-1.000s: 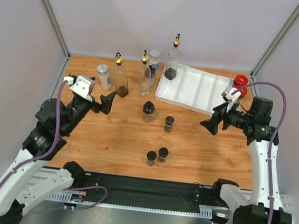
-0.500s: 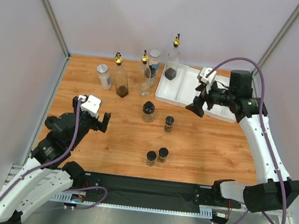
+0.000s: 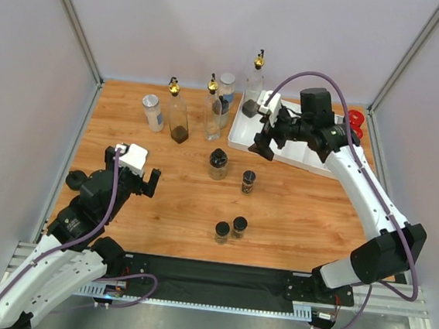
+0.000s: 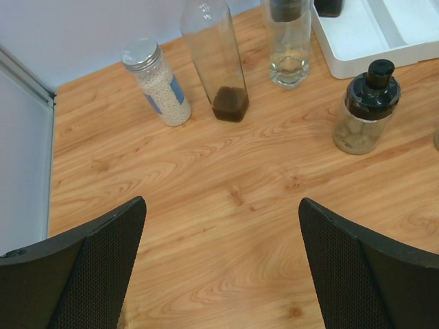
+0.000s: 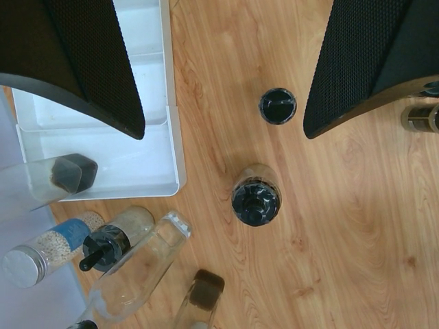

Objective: Organize the condiment bottles
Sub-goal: Pick up the bottle from the center of the board, then place the bottle in the storage box.

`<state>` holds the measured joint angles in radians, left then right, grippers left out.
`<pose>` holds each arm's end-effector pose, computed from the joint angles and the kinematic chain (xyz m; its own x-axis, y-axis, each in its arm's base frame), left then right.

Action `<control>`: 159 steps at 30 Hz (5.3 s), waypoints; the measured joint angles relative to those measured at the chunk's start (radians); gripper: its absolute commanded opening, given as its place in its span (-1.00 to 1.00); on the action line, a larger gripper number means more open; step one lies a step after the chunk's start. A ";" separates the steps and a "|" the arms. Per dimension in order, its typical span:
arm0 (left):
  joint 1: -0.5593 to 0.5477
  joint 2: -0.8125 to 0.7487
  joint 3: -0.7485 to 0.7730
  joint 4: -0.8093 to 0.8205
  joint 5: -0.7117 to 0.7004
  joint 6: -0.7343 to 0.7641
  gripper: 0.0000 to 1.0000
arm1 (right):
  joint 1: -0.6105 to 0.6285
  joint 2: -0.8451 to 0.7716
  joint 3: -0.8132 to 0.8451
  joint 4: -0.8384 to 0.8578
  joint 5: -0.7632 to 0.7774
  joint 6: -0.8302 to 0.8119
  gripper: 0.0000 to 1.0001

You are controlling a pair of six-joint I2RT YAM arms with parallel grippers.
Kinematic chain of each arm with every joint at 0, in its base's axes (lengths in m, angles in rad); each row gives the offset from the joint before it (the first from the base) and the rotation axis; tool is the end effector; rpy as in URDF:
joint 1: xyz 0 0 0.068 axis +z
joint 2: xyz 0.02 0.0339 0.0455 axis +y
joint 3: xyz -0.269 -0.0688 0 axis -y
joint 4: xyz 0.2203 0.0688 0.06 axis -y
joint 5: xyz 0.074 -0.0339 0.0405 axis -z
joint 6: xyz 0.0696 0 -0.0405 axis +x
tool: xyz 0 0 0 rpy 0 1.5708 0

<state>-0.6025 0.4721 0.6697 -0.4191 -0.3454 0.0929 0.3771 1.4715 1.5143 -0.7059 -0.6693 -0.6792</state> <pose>0.1128 -0.0490 0.3073 -0.1560 0.2132 -0.9645 0.2768 0.9467 0.1646 0.2744 0.1551 0.3714 0.0217 -0.5213 -0.8531 -0.9379 0.2849 -0.1979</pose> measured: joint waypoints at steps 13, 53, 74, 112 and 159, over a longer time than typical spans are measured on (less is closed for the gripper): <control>0.000 -0.011 -0.008 -0.009 -0.029 0.008 1.00 | 0.035 0.067 0.018 0.082 0.058 0.012 1.00; 0.000 -0.002 -0.017 -0.011 -0.080 0.026 0.99 | 0.156 0.603 0.489 0.436 0.325 0.552 0.97; 0.000 0.021 -0.017 -0.011 -0.082 0.030 0.99 | 0.183 0.800 0.668 0.488 0.410 0.554 -0.41; 0.000 0.021 -0.017 -0.011 -0.075 0.030 0.99 | 0.091 0.714 0.824 0.284 0.327 0.555 -0.99; 0.000 0.039 -0.022 -0.011 -0.057 0.045 0.99 | -0.084 0.800 0.785 0.316 0.241 0.453 -0.99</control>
<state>-0.6025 0.5110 0.6476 -0.4301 -0.4026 0.1379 0.2935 2.2715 2.2990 -0.3901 -0.4282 -0.2264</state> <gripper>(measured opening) 0.996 0.397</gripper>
